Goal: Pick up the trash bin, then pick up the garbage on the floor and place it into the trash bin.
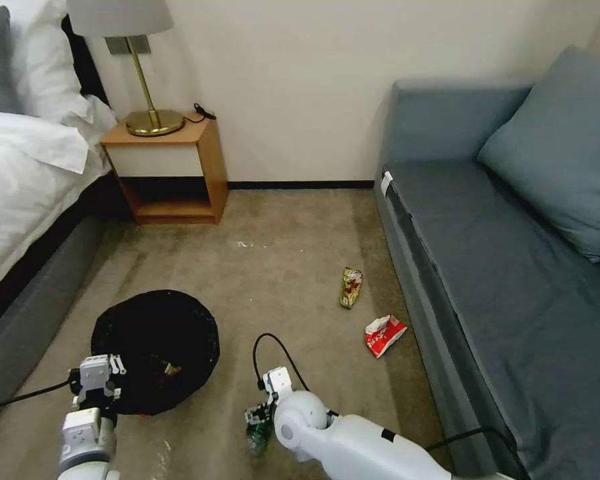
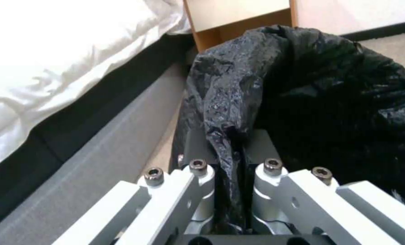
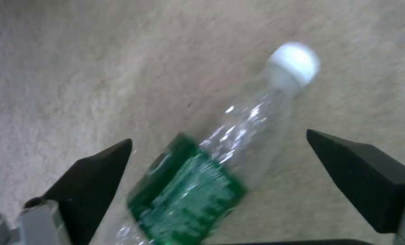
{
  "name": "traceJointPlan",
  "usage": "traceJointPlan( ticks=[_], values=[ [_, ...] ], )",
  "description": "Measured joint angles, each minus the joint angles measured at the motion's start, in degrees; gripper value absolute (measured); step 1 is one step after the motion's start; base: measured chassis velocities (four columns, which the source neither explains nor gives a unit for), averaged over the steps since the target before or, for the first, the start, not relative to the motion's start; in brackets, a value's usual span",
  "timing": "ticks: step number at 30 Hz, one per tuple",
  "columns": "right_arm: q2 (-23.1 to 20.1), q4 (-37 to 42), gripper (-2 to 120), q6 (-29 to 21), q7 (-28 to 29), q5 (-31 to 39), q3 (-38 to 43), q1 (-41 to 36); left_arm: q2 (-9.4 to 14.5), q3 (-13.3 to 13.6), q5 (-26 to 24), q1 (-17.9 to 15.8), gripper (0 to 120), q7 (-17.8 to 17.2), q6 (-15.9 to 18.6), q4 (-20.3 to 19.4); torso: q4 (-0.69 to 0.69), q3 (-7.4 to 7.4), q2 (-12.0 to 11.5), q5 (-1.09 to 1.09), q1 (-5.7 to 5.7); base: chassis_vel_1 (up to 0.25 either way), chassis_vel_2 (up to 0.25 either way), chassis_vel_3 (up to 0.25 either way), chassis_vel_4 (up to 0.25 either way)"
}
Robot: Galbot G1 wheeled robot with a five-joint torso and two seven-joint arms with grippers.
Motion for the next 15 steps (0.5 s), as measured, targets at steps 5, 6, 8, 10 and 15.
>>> traceJointPlan(
  ticks=[5,6,8,10,15],
  values=[
    [1.3,-1.5,80,-0.2,-0.7,-2.7,0.1,-0.7,-0.2,0.0,0.2,0.1,7,0.0,0.0,0.1,0.0,0.0,0.0,0.0,0.0,0.0,0.0,0.0,0.0],
    [1.2,-1.5,76,-0.5,-0.8,-3.0,0.0,-0.8,-0.3,-0.1,0.3,0.1,7,0.0,0.0,0.1,0.0,0.0,0.0,0.0,0.0,0.0,0.0,0.0,0.0],
    [0.6,-1.3,67,-1.0,-1.1,-3.8,-0.1,-0.9,-0.4,-0.1,0.3,0.2,7,0.0,0.0,0.1,0.0,0.0,0.0,0.0,0.0,0.0,0.0,0.0,0.0],
    [0.2,-1.2,63,-1.1,-1.4,-4.3,-0.1,-1.1,-0.4,-0.1,0.3,0.2,7,0.0,0.0,0.1,0.0,0.0,0.0,0.0,0.0,0.0,0.0,0.0,0.0],
    [-1.2,-0.1,45,-1.4,-3.0,-6.1,0.3,-2.0,-0.5,-0.1,0.4,0.2,7,0.0,-0.2,0.1,0.0,0.0,0.0,0.01,0.0,0.0,0.0,0.0,0.0]
  ],
)
